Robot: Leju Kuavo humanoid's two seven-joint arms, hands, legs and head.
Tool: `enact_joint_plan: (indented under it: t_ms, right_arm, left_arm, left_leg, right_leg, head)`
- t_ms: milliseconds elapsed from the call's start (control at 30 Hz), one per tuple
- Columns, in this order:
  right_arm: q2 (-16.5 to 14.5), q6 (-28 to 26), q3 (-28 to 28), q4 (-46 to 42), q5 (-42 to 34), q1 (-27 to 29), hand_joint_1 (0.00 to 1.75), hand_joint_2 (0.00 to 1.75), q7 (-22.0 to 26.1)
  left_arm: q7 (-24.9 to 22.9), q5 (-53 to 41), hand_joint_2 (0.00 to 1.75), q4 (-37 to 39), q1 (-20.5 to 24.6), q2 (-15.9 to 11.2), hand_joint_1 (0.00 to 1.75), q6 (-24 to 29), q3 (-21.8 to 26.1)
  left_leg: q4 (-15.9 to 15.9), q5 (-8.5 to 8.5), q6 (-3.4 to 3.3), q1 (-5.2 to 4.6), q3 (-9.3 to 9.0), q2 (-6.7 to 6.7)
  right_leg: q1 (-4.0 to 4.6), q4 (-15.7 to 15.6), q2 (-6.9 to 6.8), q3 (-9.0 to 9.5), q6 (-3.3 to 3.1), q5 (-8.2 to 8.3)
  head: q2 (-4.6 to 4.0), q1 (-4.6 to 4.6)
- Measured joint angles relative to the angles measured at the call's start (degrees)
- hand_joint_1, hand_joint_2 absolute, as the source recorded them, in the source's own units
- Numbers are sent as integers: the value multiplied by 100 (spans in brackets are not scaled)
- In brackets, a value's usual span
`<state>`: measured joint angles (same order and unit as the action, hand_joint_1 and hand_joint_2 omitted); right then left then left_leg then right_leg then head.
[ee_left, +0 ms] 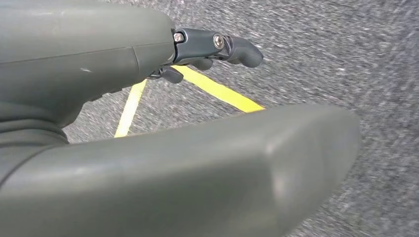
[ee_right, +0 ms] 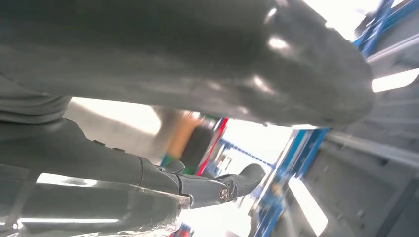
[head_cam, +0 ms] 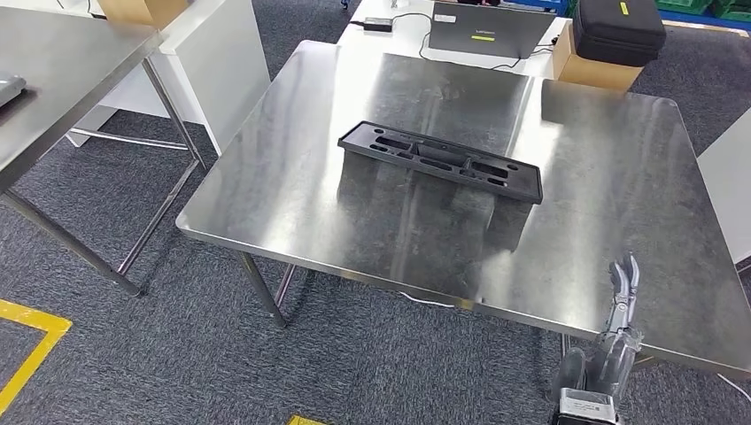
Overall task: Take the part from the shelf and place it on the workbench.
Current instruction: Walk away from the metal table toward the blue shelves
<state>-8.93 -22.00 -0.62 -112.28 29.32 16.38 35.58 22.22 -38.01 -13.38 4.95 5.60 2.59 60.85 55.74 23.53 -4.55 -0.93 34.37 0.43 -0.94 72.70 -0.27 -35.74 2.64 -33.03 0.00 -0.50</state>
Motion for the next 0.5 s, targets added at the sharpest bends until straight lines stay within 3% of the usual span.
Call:
enact_joint_plan:
  t_ms: [33, 100, 133, 167, 233, 267, 300, 367, 400, 433, 500]
  right_arm:
    - [-24, -74, -68, 0, 34, -3, 0, 0, -37]
    - [-74, -174, -201, -5, 51, -15, 0, 0, -76]
    - [-98, -205, -263, -7, 43, -20, 0, 0, -82]
    - [-119, -225, -316, -9, 33, -20, 0, 0, -83]
    - [-150, -254, -405, -6, 16, -8, 0, 0, -78]
    - [-163, -265, -439, -3, 15, 0, 0, 0, -71]
    - [-179, -272, -473, -1, 14, 10, 0, 0, -58]
    - [-211, -276, -533, 1, 15, 36, 0, 0, -28]
    - [-226, -271, -562, 1, 14, 50, 0, 0, -18]
    - [-243, -260, -594, 1, 10, 68, 0, 0, -13]
    - [-283, -216, -675, -4, 3, 115, 0, 0, -11]
  left_arm:
    - [14, -24, 0, 0, -1, 0, 0, 0, 1]
    - [33, -70, 0, 0, -2, 2, 0, 15, 2]
    - [38, -89, 0, 0, -3, 3, 0, 28, 3]
    - [41, -104, 0, -2, -5, 1, 0, 40, 3]
    - [62, -113, 0, -10, -14, -21, 0, 79, 15]
    - [88, -105, 0, -19, -21, -36, 0, 99, 27]
    - [129, -88, 0, -29, -31, -52, 0, 125, 42]
    - [224, -58, 0, -51, -41, -85, 0, 158, 78]
    - [264, -52, 0, -63, -42, -104, 0, 168, 93]
    - [298, -63, 0, -78, -42, -132, 0, 176, 109]
    - [353, -116, 0, -122, -44, -211, 0, 190, 133]
  left_leg:
    - [5, -64, 9, -8, 58, -1]
    - [22, -173, 46, -32, 138, -5]
    - [28, -227, 69, -43, 162, -3]
    - [33, -275, 92, -51, 177, -1]
    - [54, -327, 143, -45, 217, -6]
    - [126, -223, 182, -29, 256, -18]
    - [293, -5, 230, -6, 314, -32]
    - [891, 613, 334, 60, 458, -48]
    - [1201, 844, 374, 88, 519, -51]
    - [1488, 969, 409, 119, 560, -52]
    - [1745, 878, 463, 188, 487, -51]
  right_leg:
    - [17, -356, 0, 311, 27, 117]
    - [76, -1335, -1, 1022, -16, 184]
    - [105, -1708, 1, 1255, -58, 150]
    - [129, -1908, 3, 1361, -92, 115]
    - [89, -1949, -4, 1305, -156, 155]
    - [50, -1942, -16, 1262, -210, 206]
    - [9, -1942, -31, 1211, -265, 269]
    - [-13, -1939, -56, 1098, -333, 386]
    - [-11, -1936, -63, 1047, -338, 431]
    - [-10, -1928, -68, 988, -327, 474]
    - [-19, -1882, -74, 863, -287, 555]
  head:
    - [0, -3]
    - [0, -5]
    - [0, -2]
    - [0, 5]
    - [0, 19]
    - [0, 22]
    - [0, 34]
    - [0, 52]
    - [0, 59]
    - [0, 59]
    - [0, 64]
